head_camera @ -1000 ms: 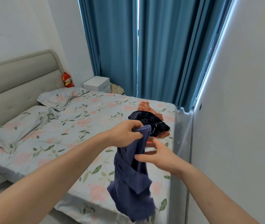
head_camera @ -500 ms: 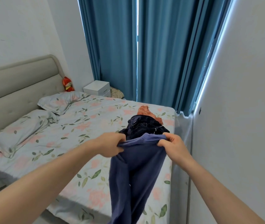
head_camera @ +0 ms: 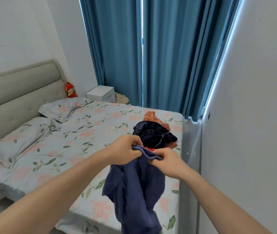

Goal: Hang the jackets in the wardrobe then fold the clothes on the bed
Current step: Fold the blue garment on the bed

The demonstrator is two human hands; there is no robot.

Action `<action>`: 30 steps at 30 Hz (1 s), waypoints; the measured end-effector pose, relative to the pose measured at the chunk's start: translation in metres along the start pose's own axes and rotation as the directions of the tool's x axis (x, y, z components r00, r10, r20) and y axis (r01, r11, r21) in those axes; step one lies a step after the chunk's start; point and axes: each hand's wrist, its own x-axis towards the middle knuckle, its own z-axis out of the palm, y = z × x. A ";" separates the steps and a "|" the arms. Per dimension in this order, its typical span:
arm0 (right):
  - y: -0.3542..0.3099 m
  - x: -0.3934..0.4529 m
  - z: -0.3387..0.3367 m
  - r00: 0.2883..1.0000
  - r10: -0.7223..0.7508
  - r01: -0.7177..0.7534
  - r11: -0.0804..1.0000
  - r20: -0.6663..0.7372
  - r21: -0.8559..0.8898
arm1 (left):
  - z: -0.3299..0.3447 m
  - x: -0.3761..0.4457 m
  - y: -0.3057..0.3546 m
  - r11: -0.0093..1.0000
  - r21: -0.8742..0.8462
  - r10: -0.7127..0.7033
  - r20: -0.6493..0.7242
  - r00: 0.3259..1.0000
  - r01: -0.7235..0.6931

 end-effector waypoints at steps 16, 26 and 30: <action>0.067 0.018 0.009 0.972 0.235 -0.218 0.933 0.024 -0.286 | 0.012 -0.029 -0.155 0.935 0.280 -0.246 0.076 0.966 0.216; 0.065 0.111 0.017 0.910 0.393 -0.307 0.854 0.134 -0.420 | -0.027 0.051 -0.210 0.982 -0.019 -0.174 0.320 0.931 0.190; 0.036 0.176 -0.007 0.934 0.357 -0.333 0.844 -0.021 -0.420 | -0.086 0.108 -0.223 0.965 -0.153 -0.171 0.250 0.953 0.214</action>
